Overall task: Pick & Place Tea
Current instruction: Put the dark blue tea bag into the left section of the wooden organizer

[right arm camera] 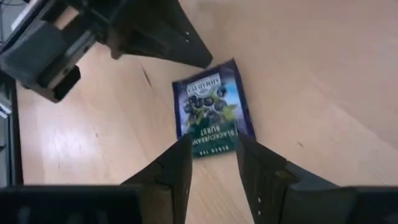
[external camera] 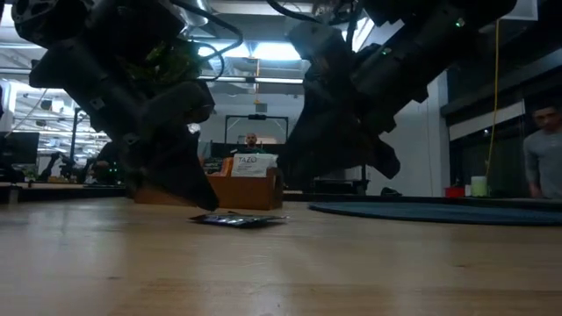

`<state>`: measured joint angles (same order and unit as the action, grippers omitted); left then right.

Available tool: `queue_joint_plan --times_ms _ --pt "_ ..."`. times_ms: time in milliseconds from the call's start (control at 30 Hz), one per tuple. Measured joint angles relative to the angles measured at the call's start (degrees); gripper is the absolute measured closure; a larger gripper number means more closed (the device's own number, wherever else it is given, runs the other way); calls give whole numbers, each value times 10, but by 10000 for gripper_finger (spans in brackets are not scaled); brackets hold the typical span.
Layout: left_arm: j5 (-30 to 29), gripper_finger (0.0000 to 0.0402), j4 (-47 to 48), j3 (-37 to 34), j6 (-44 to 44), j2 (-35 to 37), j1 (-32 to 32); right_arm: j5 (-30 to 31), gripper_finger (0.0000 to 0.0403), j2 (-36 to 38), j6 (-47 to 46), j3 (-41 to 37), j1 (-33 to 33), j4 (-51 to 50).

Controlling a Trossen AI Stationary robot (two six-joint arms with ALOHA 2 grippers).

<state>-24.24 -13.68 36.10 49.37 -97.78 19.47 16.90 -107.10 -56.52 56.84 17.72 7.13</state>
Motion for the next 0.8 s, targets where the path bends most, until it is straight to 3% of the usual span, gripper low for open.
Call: queue_joint_plan --times_ms 167,333,800 --pt "-8 399 -20 1 -36 16 0 15 274 -1 16 0 10 12" --pt "33 399 -19 1 -73 33 0 15 274 -1 16 0 16 14" --pt "55 399 -10 0 -76 9 -1 41 274 -1 13 0 24 24"
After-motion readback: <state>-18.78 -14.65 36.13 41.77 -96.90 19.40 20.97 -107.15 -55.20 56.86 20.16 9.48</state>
